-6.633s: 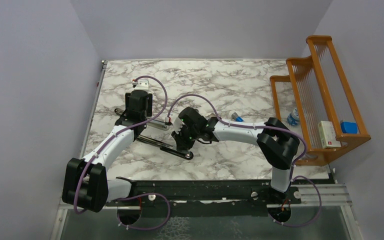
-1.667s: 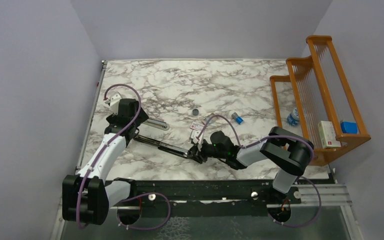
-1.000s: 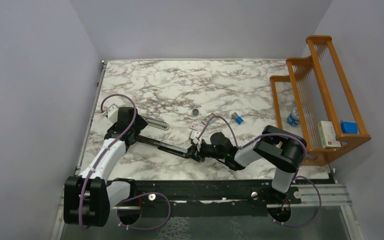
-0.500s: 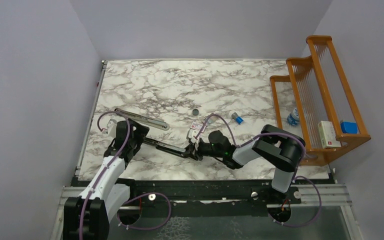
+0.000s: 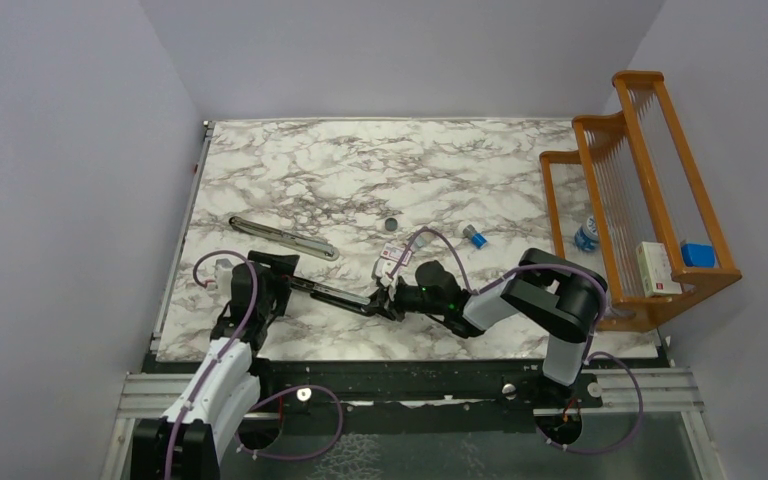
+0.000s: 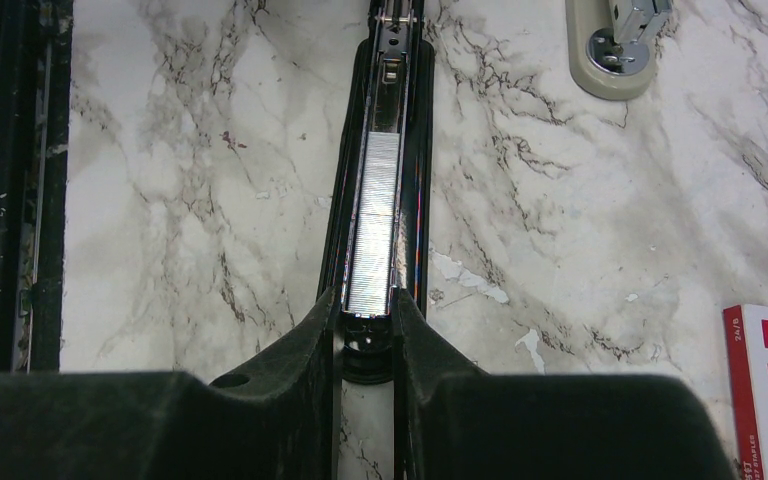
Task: Load the staples into the stapler
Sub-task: Close the stapler at the center of the board.
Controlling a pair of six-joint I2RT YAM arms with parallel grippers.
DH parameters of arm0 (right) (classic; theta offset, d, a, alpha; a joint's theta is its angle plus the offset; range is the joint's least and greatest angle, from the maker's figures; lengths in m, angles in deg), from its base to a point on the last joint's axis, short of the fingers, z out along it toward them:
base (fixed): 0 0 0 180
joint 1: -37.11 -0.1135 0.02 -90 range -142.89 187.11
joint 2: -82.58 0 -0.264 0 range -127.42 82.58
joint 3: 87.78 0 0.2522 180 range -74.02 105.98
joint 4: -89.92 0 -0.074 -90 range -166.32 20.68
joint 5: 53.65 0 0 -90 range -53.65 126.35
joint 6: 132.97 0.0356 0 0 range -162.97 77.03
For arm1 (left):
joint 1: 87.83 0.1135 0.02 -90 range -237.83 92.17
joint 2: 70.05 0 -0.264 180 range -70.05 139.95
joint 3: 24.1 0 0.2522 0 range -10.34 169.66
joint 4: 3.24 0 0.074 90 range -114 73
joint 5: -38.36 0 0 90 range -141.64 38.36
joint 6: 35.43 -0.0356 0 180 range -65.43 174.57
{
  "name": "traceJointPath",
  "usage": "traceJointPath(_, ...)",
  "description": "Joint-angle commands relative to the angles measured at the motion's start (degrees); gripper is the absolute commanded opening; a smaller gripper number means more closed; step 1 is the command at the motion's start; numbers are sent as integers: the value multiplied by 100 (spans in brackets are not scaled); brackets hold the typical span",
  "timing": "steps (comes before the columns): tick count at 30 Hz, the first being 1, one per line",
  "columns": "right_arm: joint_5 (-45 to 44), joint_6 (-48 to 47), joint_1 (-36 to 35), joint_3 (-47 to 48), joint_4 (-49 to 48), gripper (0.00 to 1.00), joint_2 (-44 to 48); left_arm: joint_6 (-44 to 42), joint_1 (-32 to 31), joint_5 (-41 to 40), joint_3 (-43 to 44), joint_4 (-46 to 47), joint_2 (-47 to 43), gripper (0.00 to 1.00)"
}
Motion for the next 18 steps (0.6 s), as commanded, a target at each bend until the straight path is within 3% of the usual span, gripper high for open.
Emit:
traceJointPath(1,40,102,-40,107,-145,1,-108,273,34,168,-334,248,44,99)
traceJointPath(18,6,311,-40,255,188,1,-102,813,34,99,-1308,2231,311,99)
